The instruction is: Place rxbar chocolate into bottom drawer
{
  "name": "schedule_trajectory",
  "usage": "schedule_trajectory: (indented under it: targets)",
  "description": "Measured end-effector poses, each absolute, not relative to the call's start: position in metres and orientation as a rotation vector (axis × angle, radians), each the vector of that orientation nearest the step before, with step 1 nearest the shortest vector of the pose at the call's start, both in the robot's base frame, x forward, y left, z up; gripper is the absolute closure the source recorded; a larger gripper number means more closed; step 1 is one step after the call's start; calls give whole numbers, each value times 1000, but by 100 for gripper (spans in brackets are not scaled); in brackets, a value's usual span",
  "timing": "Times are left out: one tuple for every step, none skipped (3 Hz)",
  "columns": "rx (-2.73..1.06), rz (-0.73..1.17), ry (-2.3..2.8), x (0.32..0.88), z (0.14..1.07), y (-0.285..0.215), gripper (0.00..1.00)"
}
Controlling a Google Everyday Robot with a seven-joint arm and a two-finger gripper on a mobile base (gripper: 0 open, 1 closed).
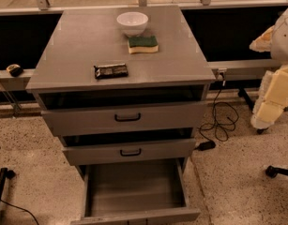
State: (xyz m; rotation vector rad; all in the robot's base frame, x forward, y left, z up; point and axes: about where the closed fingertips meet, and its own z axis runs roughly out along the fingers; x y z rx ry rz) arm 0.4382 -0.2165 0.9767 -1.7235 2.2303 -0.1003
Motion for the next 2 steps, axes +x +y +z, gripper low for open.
schedule_trajectory:
  targets:
    - [-1724, -100, 2230, 438, 977, -216, 0]
    - [-1852, -6, 2162, 460, 972, -173, 0]
